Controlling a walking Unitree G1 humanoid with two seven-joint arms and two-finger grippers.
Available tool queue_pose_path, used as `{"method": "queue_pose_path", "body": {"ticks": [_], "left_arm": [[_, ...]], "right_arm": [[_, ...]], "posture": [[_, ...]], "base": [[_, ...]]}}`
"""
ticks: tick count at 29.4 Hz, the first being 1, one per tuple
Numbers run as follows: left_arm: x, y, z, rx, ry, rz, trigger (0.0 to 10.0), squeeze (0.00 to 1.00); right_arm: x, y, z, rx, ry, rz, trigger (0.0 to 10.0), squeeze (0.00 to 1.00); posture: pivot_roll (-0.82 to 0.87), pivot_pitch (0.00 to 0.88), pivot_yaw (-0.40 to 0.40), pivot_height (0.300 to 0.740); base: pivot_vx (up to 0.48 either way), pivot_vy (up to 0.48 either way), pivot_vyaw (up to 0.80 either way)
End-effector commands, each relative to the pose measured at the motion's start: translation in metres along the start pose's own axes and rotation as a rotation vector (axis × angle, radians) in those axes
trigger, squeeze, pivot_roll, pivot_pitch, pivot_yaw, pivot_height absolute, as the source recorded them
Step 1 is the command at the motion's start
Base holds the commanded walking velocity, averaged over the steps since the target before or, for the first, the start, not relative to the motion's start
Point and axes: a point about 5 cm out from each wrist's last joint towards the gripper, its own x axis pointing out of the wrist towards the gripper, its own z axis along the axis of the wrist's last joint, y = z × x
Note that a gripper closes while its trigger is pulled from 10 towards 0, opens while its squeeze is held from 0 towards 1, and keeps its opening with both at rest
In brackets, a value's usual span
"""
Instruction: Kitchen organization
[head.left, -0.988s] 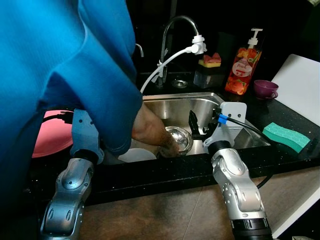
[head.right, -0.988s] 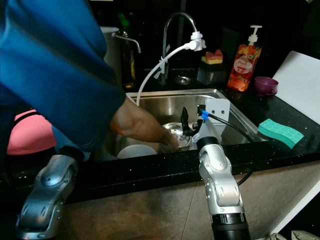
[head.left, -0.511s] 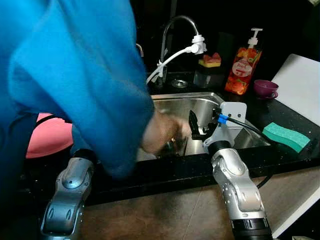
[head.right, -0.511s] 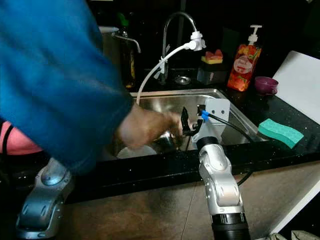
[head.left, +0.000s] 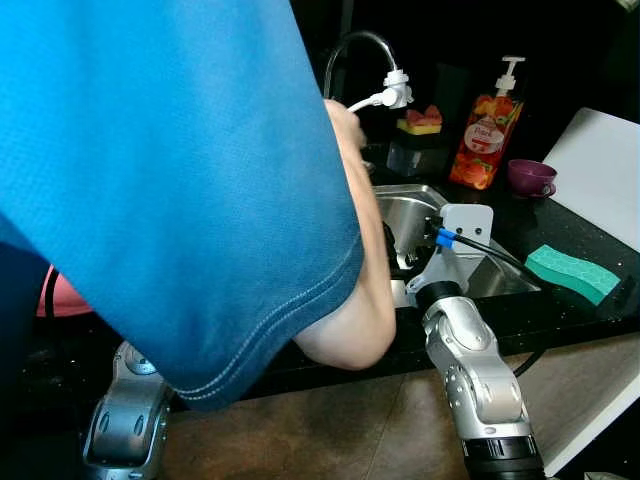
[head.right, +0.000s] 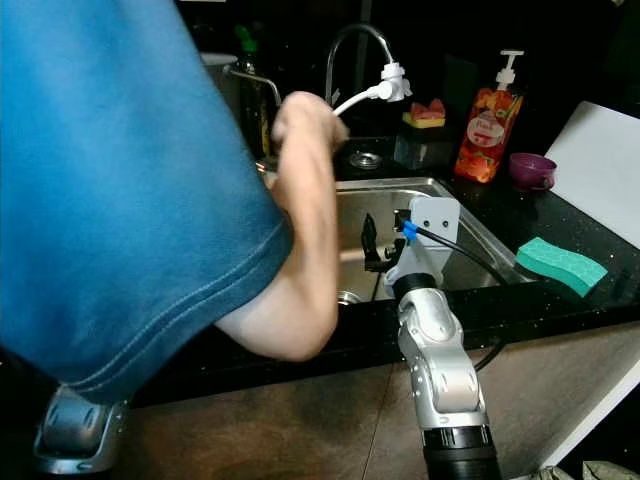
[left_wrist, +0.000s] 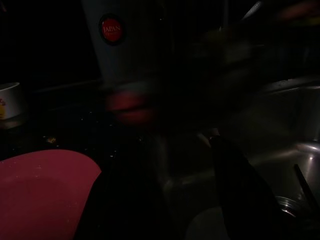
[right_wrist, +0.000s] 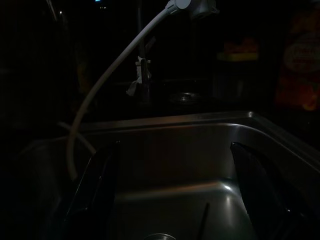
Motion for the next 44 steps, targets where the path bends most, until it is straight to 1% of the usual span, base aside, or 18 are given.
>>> {"method": "queue_pose_path", "body": {"ticks": [1, 44], "left_arm": [[0.0001, -0.0014, -0.0022, -0.001, 0.002, -0.006, 10.0, 0.00], [0.0001, -0.0014, -0.0011, -0.001, 0.004, -0.004, 10.0, 0.00]], "right_arm": [[0.0010, 0.0005, 0.0041, -0.007, -0.018, 0.004, 10.0, 0.00], [0.0005, 0.0005, 0.0034, -0.003, -0.013, -0.004, 10.0, 0.00]], "posture": [[0.07, 0.054, -0.053, 0.740], [0.07, 0.069, -0.049, 0.740]], "base": [[0.000, 0.000, 0.00], [0.000, 0.000, 0.00]]}}
